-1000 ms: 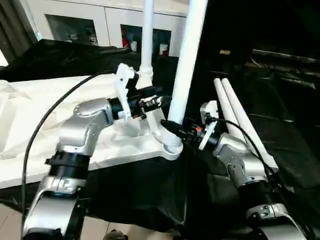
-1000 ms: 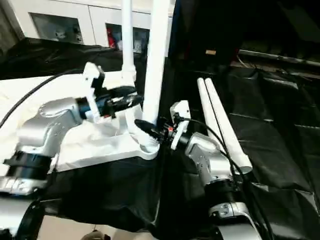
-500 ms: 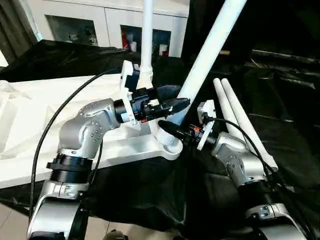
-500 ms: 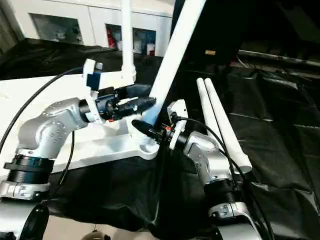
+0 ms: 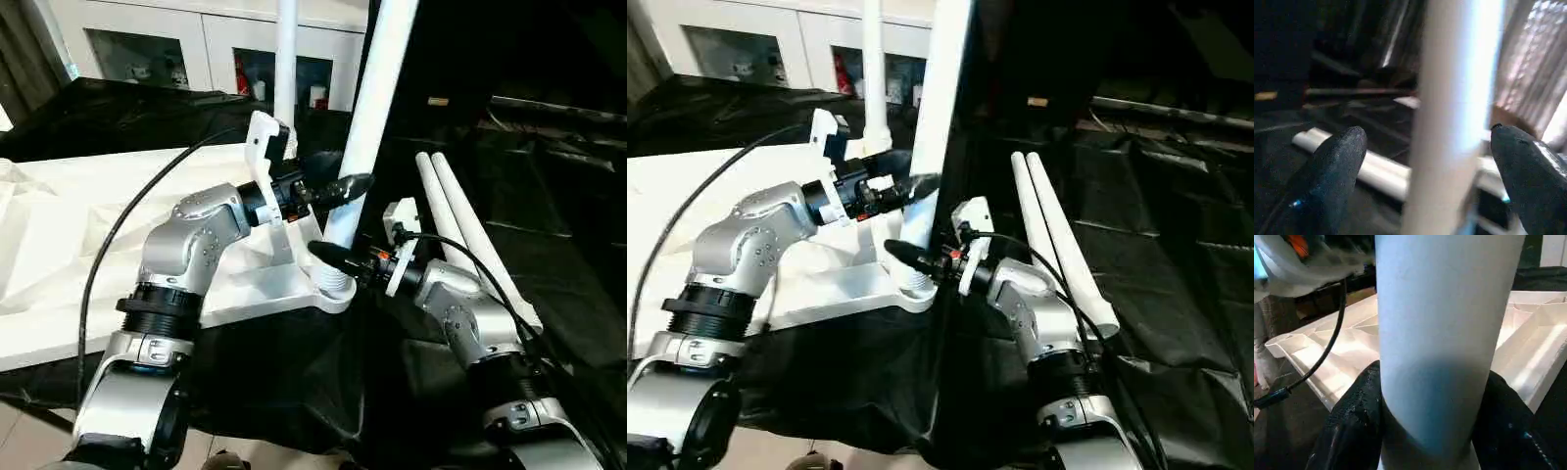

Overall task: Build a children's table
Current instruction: Insert table leg to table base

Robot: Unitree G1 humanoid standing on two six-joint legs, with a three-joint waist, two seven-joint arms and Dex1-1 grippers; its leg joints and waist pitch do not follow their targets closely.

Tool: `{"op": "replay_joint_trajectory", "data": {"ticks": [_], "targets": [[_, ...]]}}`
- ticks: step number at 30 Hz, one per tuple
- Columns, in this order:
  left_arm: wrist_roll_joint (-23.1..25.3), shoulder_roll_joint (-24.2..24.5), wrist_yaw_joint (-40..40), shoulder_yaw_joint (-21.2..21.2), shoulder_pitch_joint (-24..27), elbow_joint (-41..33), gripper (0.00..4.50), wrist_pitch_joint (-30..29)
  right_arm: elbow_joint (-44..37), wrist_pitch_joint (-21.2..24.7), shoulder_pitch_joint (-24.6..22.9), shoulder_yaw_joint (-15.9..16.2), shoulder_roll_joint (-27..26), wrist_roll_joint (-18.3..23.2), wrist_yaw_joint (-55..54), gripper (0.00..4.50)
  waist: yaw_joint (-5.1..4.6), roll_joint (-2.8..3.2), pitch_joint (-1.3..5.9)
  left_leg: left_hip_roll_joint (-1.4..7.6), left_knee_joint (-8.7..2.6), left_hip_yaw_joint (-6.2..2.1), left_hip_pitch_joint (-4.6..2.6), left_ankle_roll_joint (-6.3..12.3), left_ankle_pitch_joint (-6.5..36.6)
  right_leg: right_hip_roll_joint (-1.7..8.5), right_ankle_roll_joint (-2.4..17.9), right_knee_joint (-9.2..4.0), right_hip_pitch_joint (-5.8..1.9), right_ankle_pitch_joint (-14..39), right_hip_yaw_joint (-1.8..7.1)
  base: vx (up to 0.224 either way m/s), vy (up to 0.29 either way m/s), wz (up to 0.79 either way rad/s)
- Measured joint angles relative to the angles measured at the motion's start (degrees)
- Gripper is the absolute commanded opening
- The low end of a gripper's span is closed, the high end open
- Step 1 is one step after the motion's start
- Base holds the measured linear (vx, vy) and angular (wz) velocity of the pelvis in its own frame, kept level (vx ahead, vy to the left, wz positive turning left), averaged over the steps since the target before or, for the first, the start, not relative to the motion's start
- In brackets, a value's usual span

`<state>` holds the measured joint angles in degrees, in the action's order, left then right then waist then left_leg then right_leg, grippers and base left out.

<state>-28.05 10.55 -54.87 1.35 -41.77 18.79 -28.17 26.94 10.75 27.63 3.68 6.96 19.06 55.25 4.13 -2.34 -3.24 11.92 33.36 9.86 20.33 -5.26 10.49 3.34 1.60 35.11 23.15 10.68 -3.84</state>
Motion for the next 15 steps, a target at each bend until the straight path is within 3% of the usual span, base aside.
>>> {"op": "replay_joint_trajectory", "data": {"ticks": [2, 3, 15], "targets": [[-0.7, 0.0, -0.8, -0.2, 0.1, -0.5, 4.21, -0.5, 0.0, 0.0, 0.0, 0.2, 0.0, -0.2, 0.1, 1.91, -0.03, 0.00, 0.00, 0.00, 0.06, 0.00, 0.01, 0.00, 0.0, 0.00, 0.0, 0.02, 0.00, 0.0, 0.00, 0.000, 0.000, 0.00], [-0.9, 0.0, -1.2, -0.3, 0.4, -0.5, 3.94, -0.7, 0.0, 0.0, 0.0, 0.3, 0.0, -0.3, 0.1, 1.91, -0.05, 0.01, 0.00, 0.00, 0.09, 0.00, 0.01, 0.00, 0.0, 0.00, 0.0, 0.03, -0.01, 0.0, 0.01, 0.000, 0.000, 0.00], [-0.8, -0.5, -0.8, -1.3, 0.6, 0.3, 3.18, -0.8, -1.5, 0.0, -0.2, 0.8, 0.9, -0.7, 0.2, 1.91, -0.54, 0.03, -0.02, 0.00, 0.15, -0.03, 0.04, 0.00, 0.0, 0.00, 0.0, 0.07, -0.02, 0.0, 0.00, 0.000, 0.000, 0.00]]}}
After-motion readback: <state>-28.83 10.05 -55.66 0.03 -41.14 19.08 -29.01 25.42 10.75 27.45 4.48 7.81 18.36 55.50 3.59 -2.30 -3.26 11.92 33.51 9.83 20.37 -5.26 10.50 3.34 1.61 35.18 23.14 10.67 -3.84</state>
